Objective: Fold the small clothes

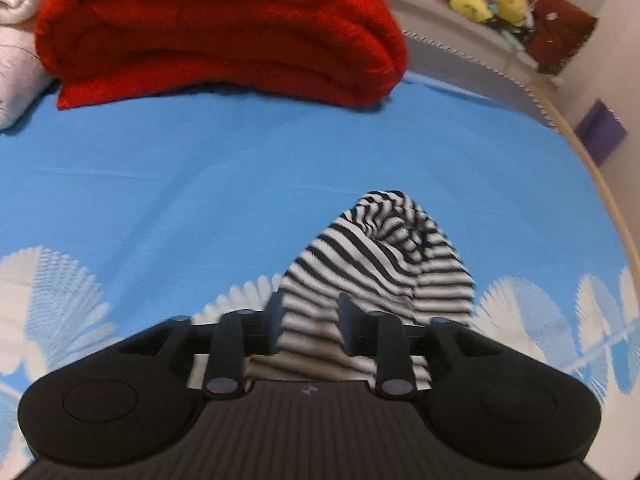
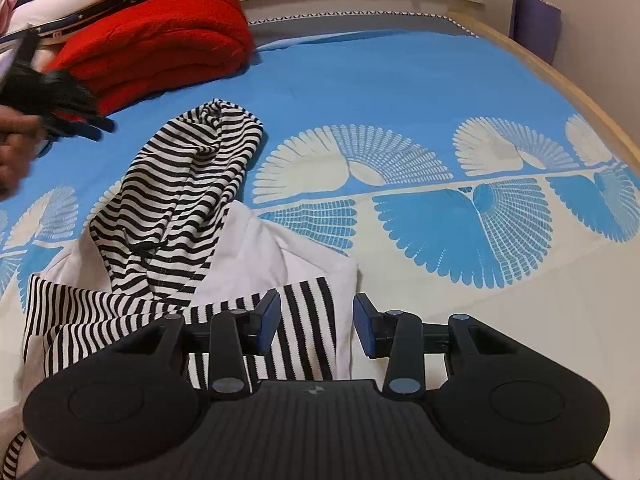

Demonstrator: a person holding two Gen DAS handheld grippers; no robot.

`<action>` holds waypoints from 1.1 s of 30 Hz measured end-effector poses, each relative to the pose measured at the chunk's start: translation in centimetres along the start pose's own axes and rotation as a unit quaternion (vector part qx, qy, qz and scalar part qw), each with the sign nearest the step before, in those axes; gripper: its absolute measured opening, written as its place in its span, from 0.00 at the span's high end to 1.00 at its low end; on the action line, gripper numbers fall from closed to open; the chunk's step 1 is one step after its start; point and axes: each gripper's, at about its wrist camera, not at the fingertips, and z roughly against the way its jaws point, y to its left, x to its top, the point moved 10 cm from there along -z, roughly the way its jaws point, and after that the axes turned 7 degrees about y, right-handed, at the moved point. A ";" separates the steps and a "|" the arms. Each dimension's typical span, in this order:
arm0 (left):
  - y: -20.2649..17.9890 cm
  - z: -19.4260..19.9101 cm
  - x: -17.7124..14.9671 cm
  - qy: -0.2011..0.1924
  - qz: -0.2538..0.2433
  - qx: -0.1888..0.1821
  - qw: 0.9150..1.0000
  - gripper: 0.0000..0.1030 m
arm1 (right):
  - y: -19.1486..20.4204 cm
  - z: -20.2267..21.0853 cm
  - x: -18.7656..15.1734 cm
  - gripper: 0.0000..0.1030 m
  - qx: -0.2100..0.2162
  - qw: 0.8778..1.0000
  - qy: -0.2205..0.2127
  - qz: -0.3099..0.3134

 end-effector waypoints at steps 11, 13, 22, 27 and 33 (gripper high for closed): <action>-2.3 -8.9 4.9 -0.013 0.052 0.002 0.999 0.27 | -1.8 -0.9 0.2 0.60 -0.003 1.000 0.011 -0.017; -2.6 -9.7 5.3 -0.015 0.046 0.008 0.999 0.32 | -2.1 -1.0 0.2 0.60 -0.003 1.000 0.013 -0.020; -5.5 -1.5 0.7 -0.068 -0.116 -0.039 0.990 0.99 | -3.6 -0.8 1.2 0.60 -0.011 0.999 0.005 -0.044; -7.7 12.3 -12.3 -0.101 -0.293 -0.162 0.937 0.99 | -4.1 1.3 2.6 0.60 0.000 0.997 -0.030 -0.068; -3.6 21.5 -33.1 0.025 -0.468 -0.192 0.862 0.91 | -3.5 4.4 3.9 0.57 0.054 0.990 -0.074 -0.110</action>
